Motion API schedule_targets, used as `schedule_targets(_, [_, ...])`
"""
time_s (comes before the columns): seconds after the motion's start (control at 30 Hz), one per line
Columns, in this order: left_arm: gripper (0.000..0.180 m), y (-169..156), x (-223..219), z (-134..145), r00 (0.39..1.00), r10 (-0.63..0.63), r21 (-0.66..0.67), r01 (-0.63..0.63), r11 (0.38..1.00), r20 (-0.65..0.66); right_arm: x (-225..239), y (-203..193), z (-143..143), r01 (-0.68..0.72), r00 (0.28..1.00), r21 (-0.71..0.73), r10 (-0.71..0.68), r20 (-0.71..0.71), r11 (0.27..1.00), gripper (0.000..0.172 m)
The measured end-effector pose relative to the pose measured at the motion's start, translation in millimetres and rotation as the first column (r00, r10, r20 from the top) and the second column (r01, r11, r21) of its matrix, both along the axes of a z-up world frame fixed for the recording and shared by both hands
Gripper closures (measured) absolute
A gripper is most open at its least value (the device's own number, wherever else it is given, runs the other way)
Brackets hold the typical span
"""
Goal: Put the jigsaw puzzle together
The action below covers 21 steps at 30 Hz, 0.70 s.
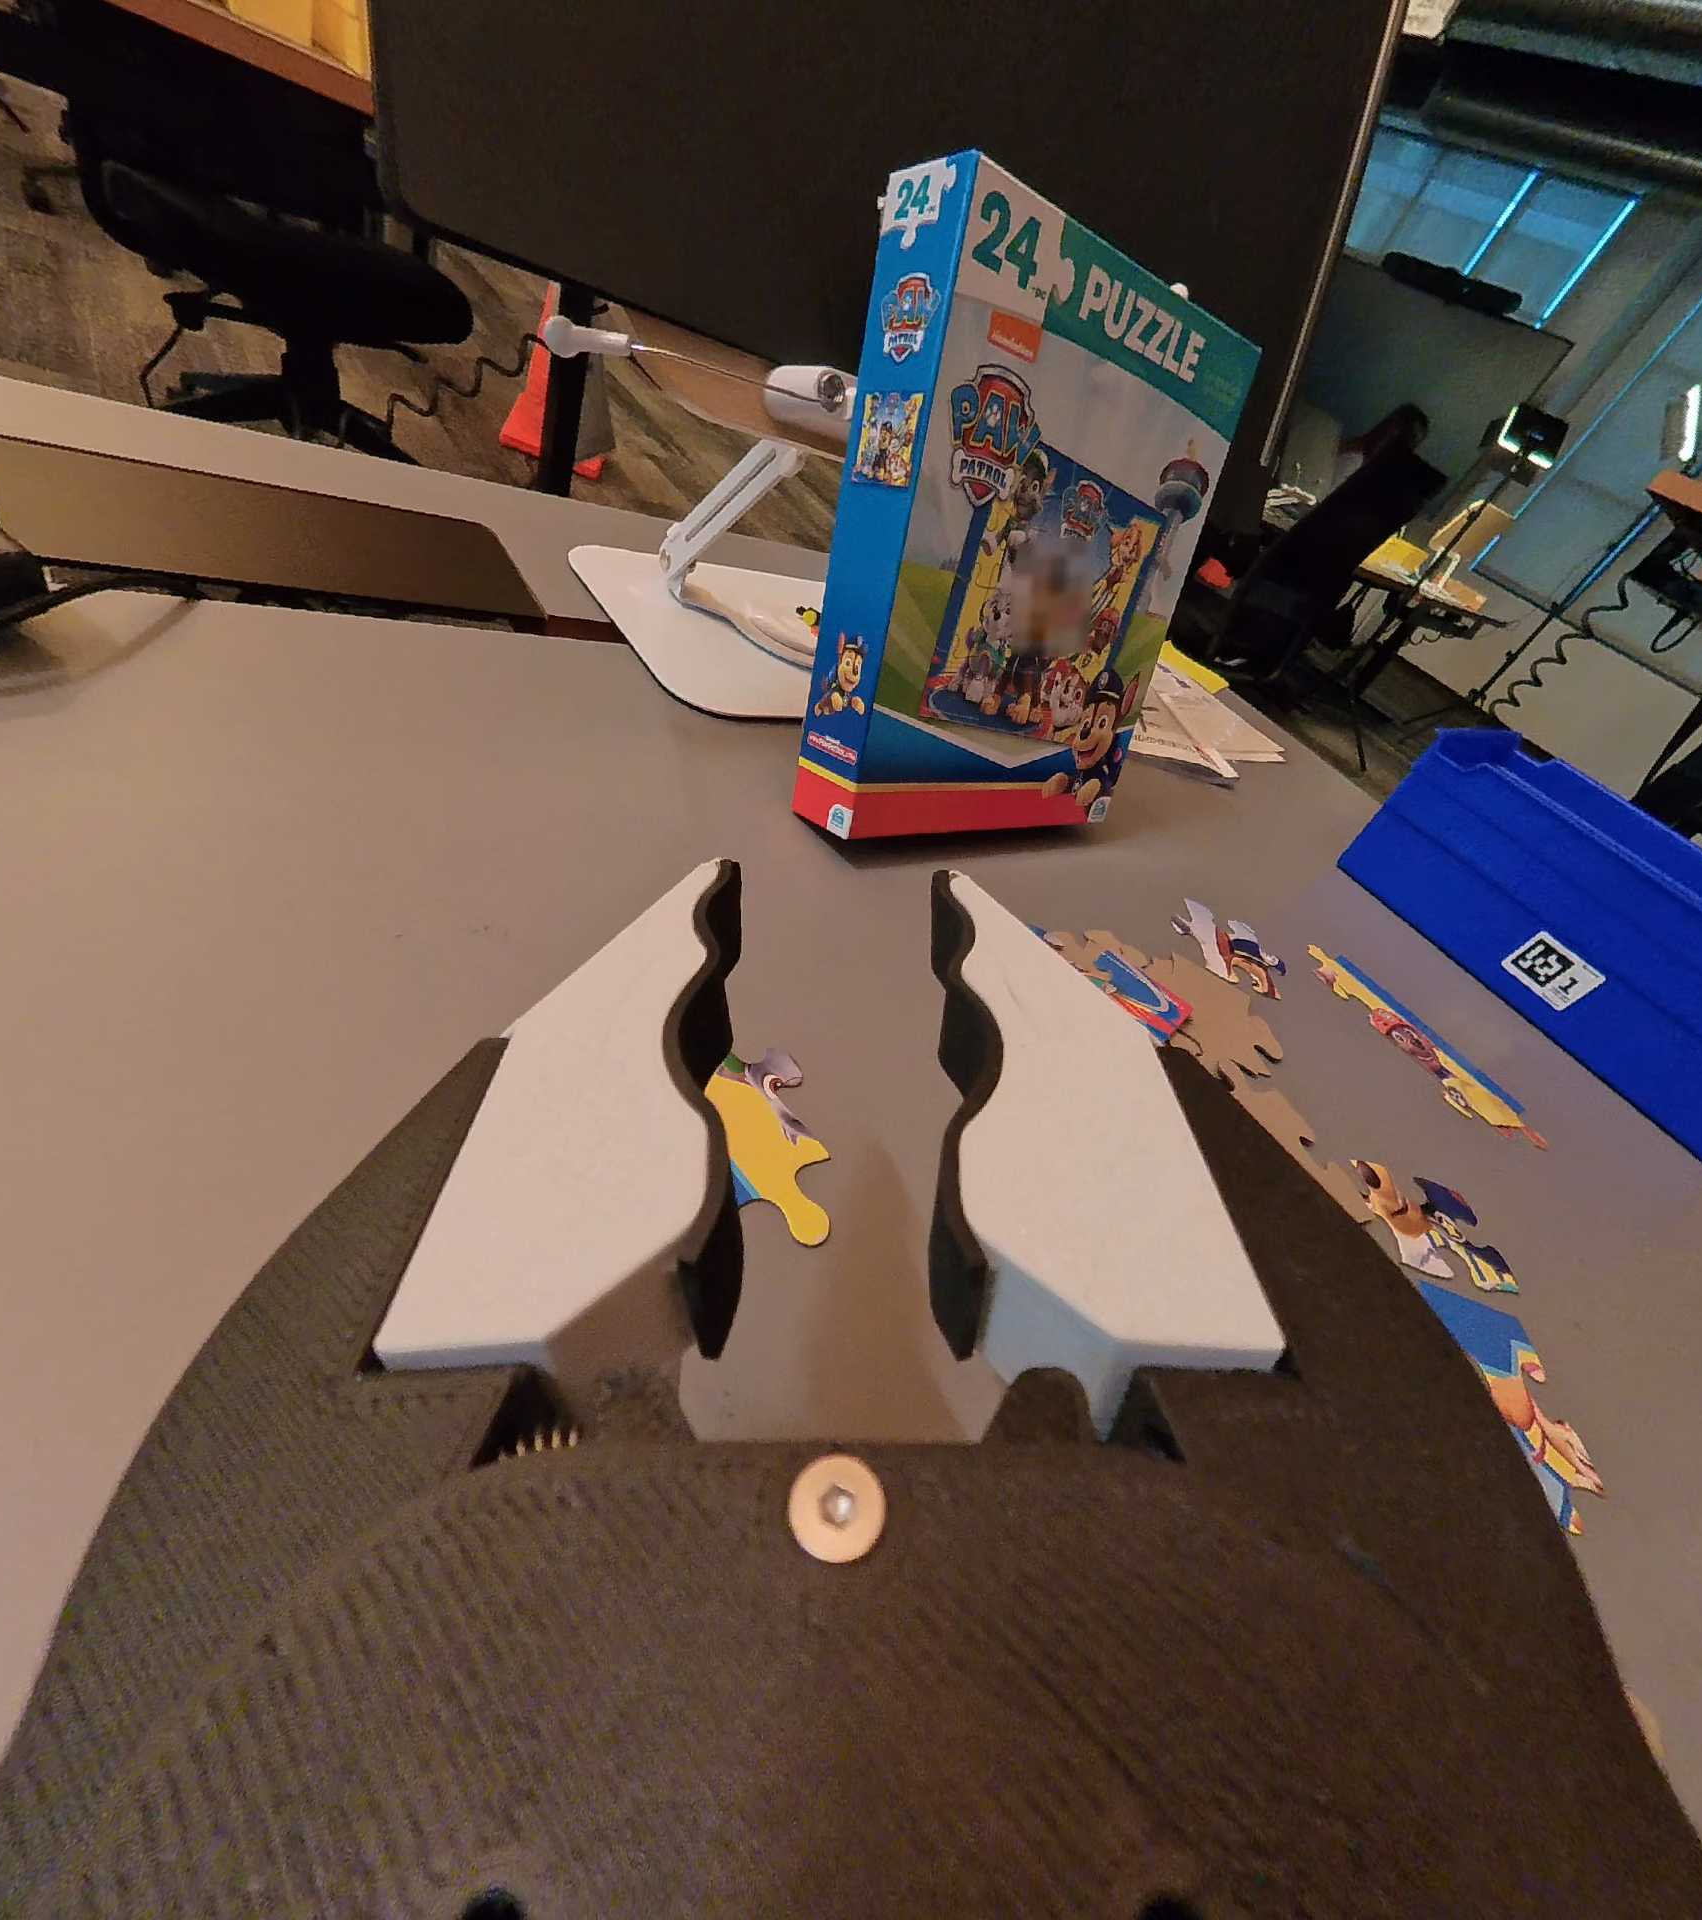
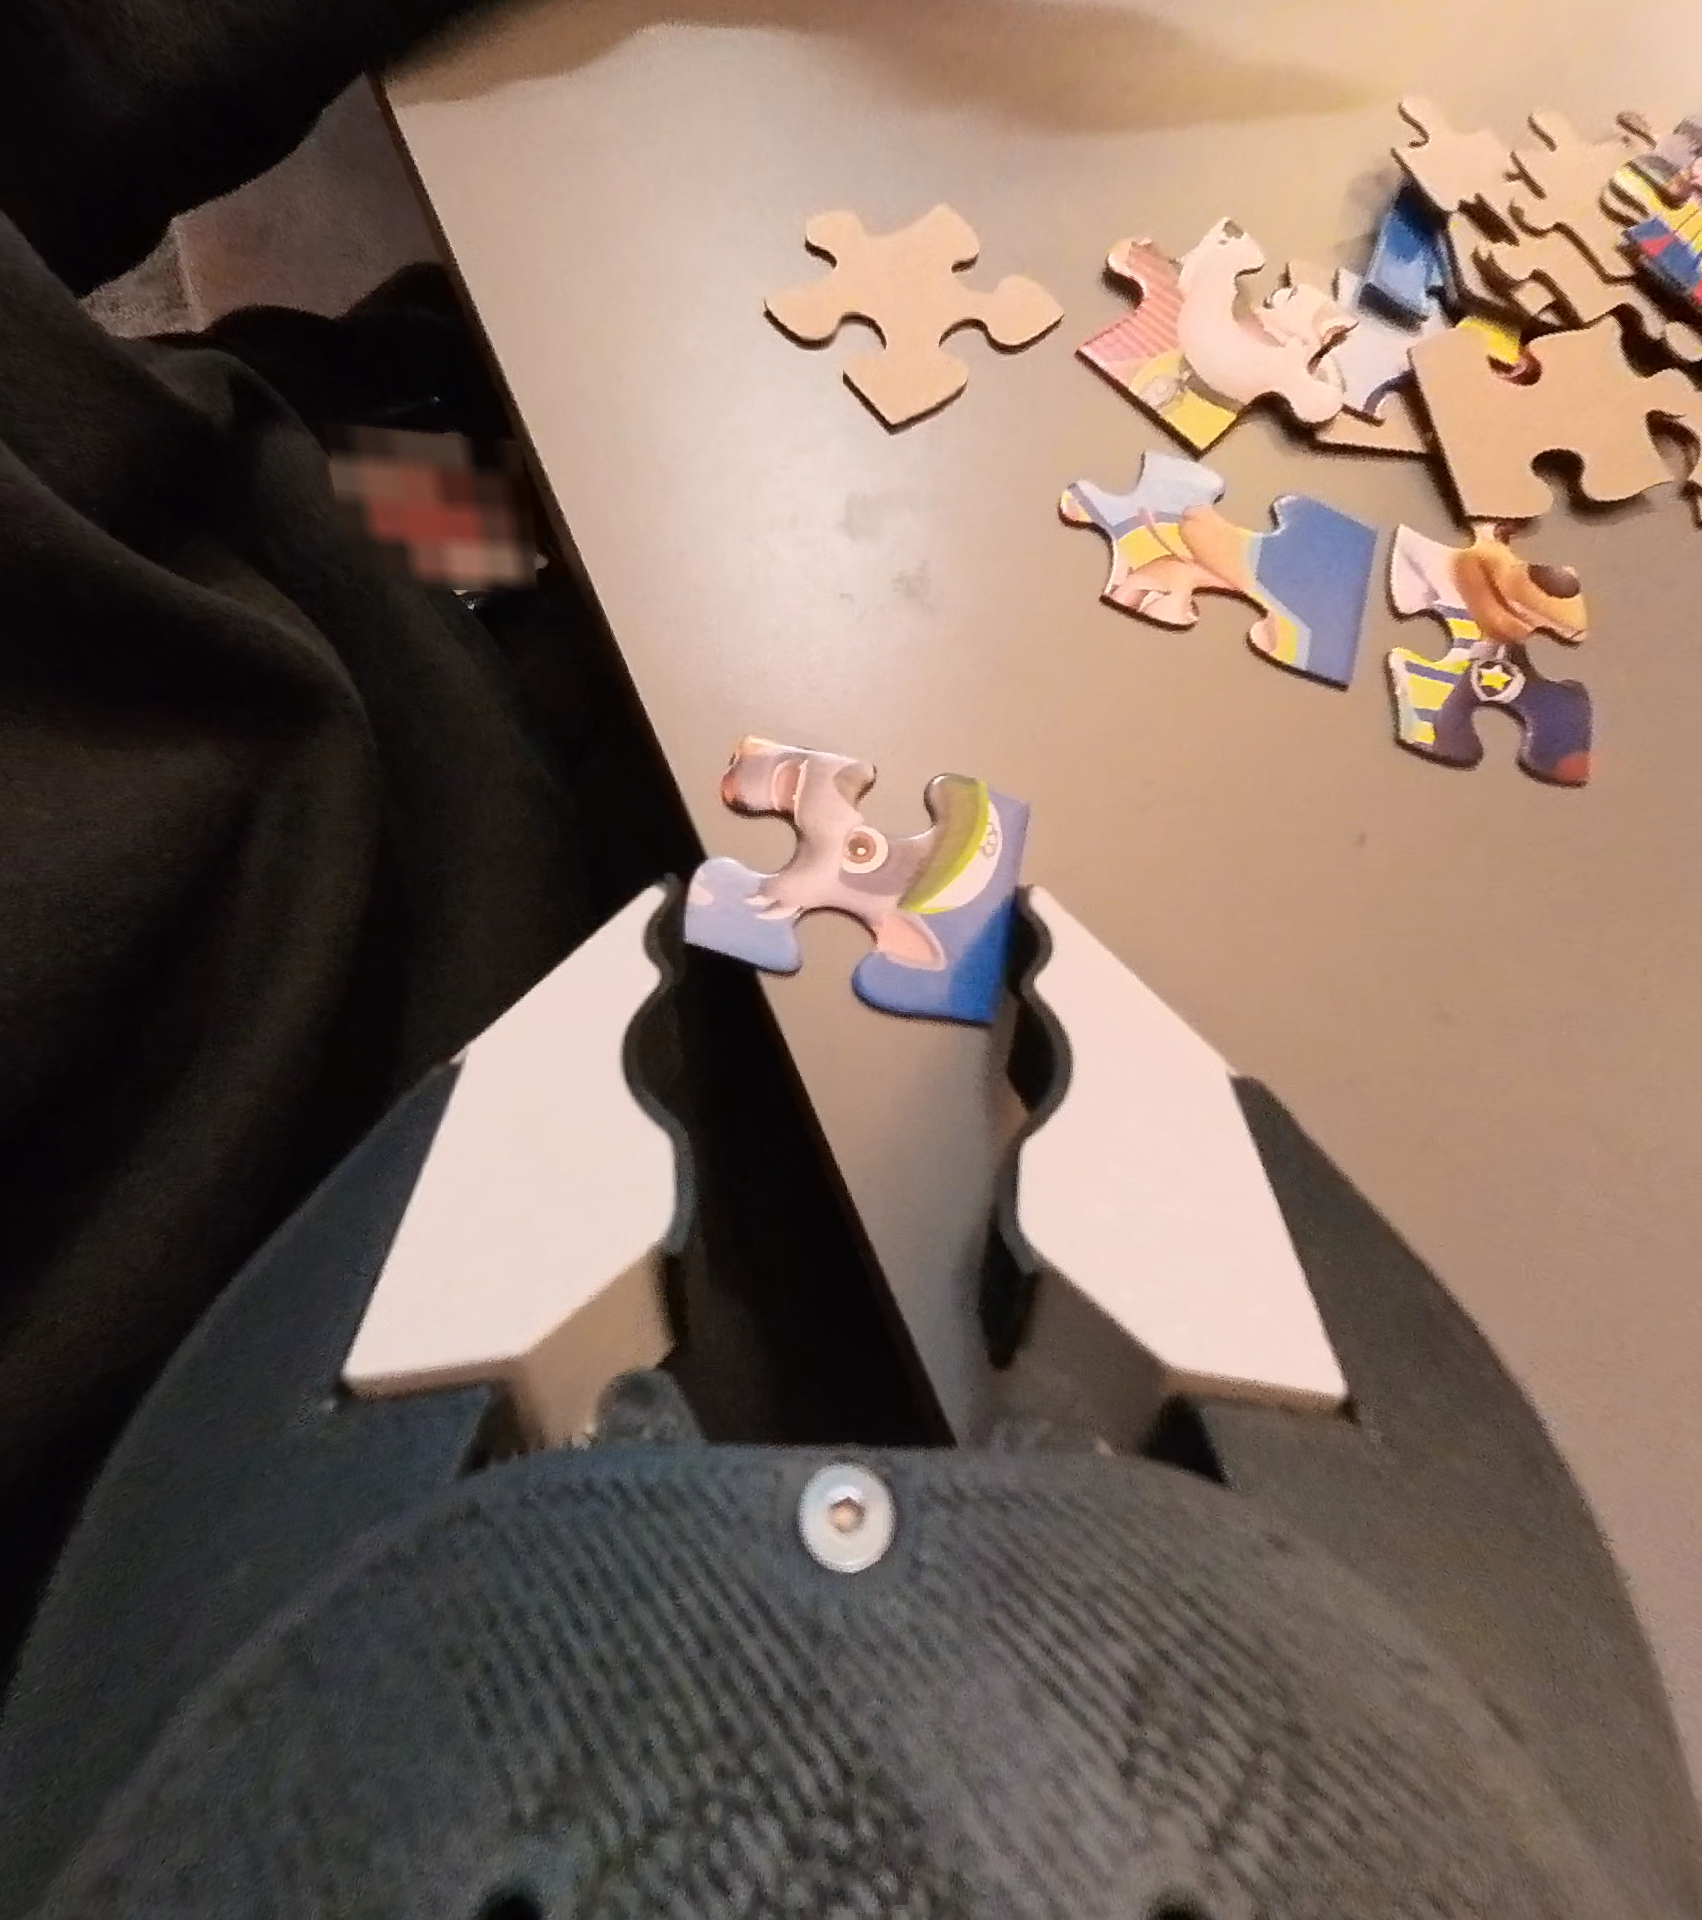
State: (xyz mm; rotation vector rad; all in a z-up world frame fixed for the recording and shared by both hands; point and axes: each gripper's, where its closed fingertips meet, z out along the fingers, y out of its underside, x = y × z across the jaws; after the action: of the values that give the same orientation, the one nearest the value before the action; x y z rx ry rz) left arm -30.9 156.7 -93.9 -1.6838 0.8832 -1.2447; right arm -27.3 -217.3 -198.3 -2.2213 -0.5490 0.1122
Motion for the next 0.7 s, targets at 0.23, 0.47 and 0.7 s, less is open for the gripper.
schedule_targets(0.23, [0.146,0,0,0,1.000,0.002,0.000,-0.002,1.000,0.002,-7,-3,3,0.002,0.998,0.000,-0.002,-0.063,1.000,0.110])
schedule_targets(0.47, [0.146,0,0,0,1.000,0.001,0.000,-0.001,1.000,-0.001,-2,7,20,0.003,0.998,0.059,0.001,-0.069,0.998,0.110])
schedule_targets(0.7, [0.146,1,-1,0,1.000,0.003,-0.007,-0.003,1.000,0.003,14,59,55,-0.078,0.997,0.159,0.081,-0.016,0.984,0.110])
